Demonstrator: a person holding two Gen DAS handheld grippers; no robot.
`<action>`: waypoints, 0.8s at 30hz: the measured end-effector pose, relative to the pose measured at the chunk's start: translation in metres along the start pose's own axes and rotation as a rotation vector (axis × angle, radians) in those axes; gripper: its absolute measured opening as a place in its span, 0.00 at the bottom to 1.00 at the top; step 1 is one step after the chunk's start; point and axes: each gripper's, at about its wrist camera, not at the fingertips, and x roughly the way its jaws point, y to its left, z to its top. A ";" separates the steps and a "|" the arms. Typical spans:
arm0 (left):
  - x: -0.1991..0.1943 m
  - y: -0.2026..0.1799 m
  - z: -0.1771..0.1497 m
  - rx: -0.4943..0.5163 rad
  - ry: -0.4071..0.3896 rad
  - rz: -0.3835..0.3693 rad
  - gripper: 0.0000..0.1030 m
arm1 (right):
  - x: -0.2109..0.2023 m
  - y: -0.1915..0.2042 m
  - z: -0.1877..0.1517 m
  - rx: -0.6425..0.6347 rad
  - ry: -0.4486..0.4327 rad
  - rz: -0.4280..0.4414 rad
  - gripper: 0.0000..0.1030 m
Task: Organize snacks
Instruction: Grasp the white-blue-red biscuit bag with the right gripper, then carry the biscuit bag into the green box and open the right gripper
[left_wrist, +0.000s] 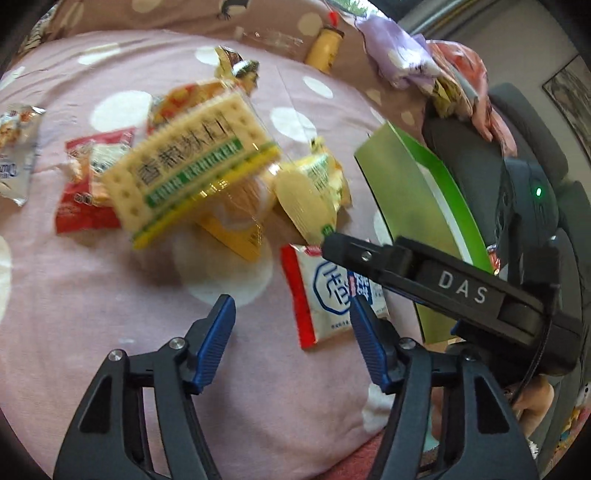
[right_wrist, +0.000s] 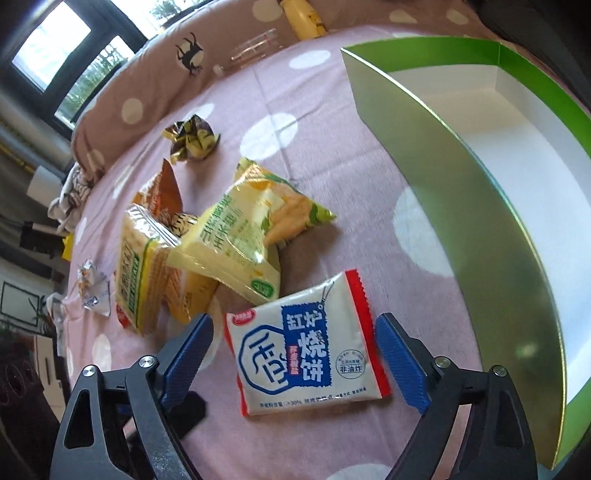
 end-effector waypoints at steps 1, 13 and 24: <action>0.007 -0.002 -0.001 -0.001 0.015 -0.001 0.60 | 0.002 0.000 0.001 -0.003 -0.001 -0.014 0.87; 0.015 -0.021 0.002 0.069 -0.012 0.029 0.24 | 0.004 0.012 -0.002 -0.064 0.013 0.056 0.58; -0.031 -0.092 0.048 0.272 -0.227 -0.018 0.25 | -0.093 0.024 0.021 -0.067 -0.283 0.065 0.58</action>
